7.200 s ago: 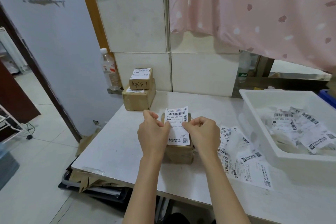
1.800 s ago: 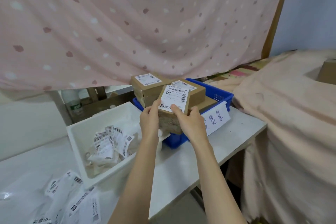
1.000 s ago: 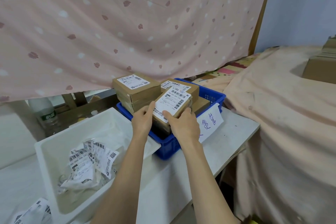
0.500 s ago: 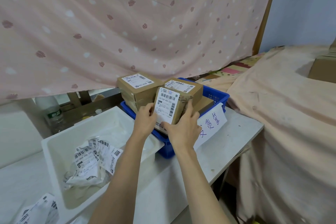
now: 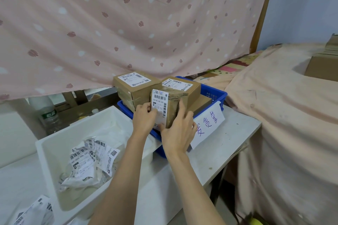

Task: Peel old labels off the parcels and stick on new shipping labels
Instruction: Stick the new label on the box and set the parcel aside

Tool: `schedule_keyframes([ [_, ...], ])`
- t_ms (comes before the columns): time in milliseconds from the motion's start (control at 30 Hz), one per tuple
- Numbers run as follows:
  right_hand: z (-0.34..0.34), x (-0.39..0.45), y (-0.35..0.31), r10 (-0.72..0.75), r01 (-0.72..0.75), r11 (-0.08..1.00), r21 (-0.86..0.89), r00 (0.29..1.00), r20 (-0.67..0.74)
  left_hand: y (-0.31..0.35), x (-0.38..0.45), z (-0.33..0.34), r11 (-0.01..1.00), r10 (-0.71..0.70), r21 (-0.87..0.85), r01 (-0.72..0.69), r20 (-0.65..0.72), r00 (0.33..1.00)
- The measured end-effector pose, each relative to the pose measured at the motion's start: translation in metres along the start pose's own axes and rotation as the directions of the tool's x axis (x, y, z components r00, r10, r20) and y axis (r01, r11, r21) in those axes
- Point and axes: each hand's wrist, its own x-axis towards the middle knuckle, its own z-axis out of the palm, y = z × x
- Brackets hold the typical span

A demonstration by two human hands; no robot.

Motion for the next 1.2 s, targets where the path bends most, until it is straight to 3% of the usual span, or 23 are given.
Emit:
schedule_keyframes([
  [100, 0.006, -0.008, 0.006, 0.018, -0.019, 0.998, 0.056, 1.0, 0.014, 0.002, -0.005, -0.001, 0.992, -0.003, -0.128, 0.006, 0.023, 1.0],
  [300, 0.016, -0.011, 0.013, -0.009, 0.012, 0.999, 0.029, 0.994, -0.109, 0.008, -0.009, 0.003, 0.996, -0.055, -0.076, 0.055, -0.003, 0.998],
  [467, 0.008, -0.006, 0.012, 0.05, 0.003, 0.936, 0.352, 0.989, -0.141, -0.003, -0.002, 0.006, 0.964, -0.18, -0.203, 0.17, -0.032, 0.983],
  [700, 0.004, 0.008, 0.016, 0.19, -0.2, 0.919, 0.339, 0.98, 0.062, -0.007, 0.001, 0.01, 0.947, -0.23, -0.237, 0.215, -0.038, 0.972],
  [1200, -0.003, 0.018, 0.013, 0.251, -0.294, 0.912, 0.288, 0.952, 0.176, 0.0, -0.006, 0.01, 0.957, -0.265, -0.14, 0.253, -0.071, 0.962],
])
